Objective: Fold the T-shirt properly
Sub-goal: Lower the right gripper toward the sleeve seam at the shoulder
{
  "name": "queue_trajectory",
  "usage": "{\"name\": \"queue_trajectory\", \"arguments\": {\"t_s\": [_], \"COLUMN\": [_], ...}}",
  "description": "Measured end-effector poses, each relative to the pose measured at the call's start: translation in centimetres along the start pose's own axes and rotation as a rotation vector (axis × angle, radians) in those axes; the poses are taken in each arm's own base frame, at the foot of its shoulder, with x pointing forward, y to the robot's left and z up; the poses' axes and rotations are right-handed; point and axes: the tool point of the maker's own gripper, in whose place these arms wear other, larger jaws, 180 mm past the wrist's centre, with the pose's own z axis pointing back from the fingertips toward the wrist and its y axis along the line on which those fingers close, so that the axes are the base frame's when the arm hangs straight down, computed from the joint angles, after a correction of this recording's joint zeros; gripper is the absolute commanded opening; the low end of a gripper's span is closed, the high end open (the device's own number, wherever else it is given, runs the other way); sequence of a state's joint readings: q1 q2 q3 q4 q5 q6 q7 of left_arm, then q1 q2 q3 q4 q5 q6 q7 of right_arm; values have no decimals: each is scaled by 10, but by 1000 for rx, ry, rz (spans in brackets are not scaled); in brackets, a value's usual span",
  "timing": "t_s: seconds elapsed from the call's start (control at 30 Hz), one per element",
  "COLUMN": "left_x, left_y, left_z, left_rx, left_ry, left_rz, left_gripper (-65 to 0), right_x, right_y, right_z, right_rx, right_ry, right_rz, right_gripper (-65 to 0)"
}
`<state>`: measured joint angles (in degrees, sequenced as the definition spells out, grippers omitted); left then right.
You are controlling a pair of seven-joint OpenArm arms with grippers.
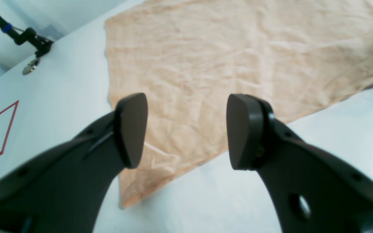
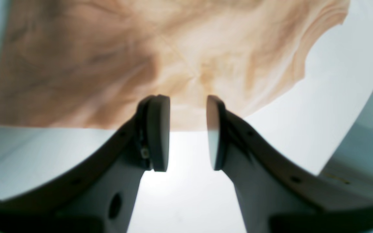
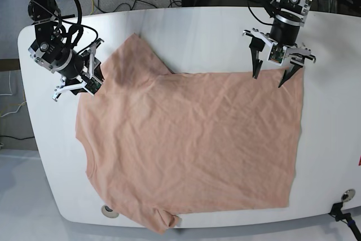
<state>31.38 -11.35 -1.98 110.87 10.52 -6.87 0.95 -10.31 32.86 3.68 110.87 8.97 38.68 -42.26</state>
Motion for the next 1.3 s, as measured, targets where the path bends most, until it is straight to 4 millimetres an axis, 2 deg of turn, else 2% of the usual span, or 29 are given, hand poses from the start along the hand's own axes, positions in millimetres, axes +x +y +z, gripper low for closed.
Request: {"name": "queue_trajectory", "arguments": {"t_s": [0.07, 0.17, 0.33, 0.37, 0.47, 0.6, 0.67, 0.8, 0.87, 1.0, 1.3], "left_x": [0, -2, -2, -1, -1, 0, 0, 1, 1, 1, -3], "left_y": [1, 2, 2, 2, 2, 2, 2, 2, 3, 2, 2], "left_z": [0, 0, 1, 1, 1, 0, 0, 0, 0, 0, 1], "left_rx": [-1, -1, -4, -7, -8, -7, -6, -6, -5, -7, -8], "left_ry": [0, 14, 8, -2, -4, -7, -8, -13, -13, -11, 5], "left_rz": [-5, -11, -16, -25, -25, -25, -25, -25, -25, -26, -30], "left_gripper": [-302, -301, -278, -277, -277, -276, -276, -274, -274, -276, -278], "right_x": [0, -10, -11, -20, -23, -40, -38, -52, -49, -60, -55], "right_y": [-1, -1, 1, -1, -5, -4, -7, -13, -19, -33, -41], "right_z": [-1, -3, -5, -8, -11, -17, -19, -27, -31, -37, -44], "right_rx": [2, 12, 26, 22, 21, 33, 30, 31, 30, 11, 13], "right_ry": [-8, 19, 2, 31, 29, 70, 52, 78, 58, 87, 69], "right_rz": [2, -18, -49, -57, -80, -109, -119, -160, -173, -201, -223], "right_gripper": [-451, -432, -436, -436, -436, -436, -436, -435, -435, -434, -428]}}
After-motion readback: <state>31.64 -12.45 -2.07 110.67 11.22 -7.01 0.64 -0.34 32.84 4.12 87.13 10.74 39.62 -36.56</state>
